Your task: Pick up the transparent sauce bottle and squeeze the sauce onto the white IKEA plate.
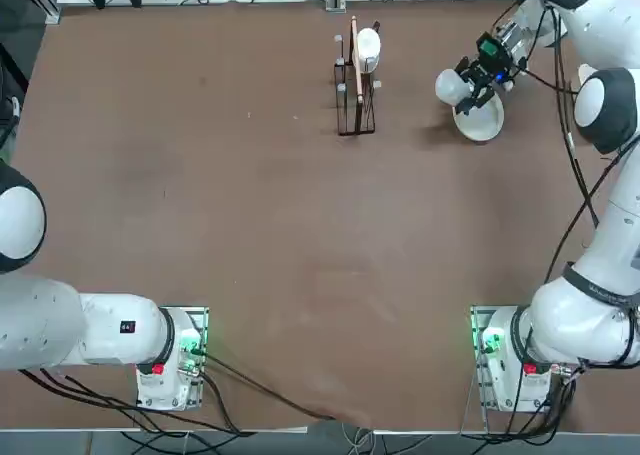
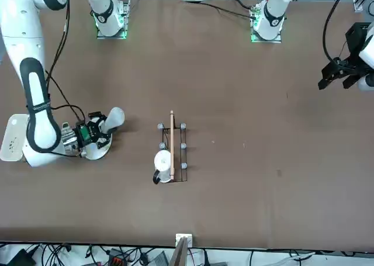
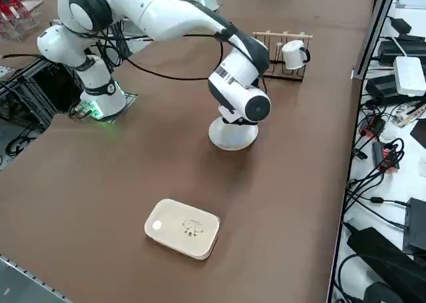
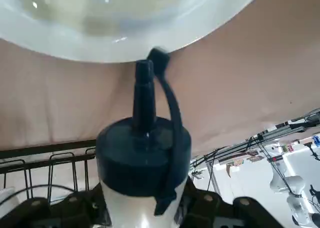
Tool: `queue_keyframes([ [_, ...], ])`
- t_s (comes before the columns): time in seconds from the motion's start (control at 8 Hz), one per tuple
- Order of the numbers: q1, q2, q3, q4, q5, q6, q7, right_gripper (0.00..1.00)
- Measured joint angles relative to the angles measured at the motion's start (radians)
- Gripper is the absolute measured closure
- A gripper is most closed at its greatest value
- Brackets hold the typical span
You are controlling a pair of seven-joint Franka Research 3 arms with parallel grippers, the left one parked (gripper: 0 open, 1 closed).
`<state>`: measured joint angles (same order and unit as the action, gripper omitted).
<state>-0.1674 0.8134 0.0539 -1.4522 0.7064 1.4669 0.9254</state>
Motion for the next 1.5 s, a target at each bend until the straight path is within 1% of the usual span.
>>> queue_keyframes([
  [0.38,-0.010,-0.041,-0.007,-0.050,-0.042,0.019,0.000,0.55],
  [0.62,-0.004,-0.062,-0.008,-0.056,-0.069,0.027,0.008,0.55],
  [0.88,0.026,-0.116,-0.008,-0.059,-0.160,0.068,0.086,0.55],
  [1.0,0.057,-0.141,-0.006,-0.063,-0.209,0.105,0.147,0.55],
  [1.25,0.149,-0.181,-0.005,-0.111,-0.335,0.241,0.266,0.55],
  [1.38,0.178,-0.200,-0.005,-0.142,-0.397,0.304,0.300,0.55],
  [1.5,0.191,-0.217,-0.006,-0.162,-0.468,0.348,0.341,0.55],
])
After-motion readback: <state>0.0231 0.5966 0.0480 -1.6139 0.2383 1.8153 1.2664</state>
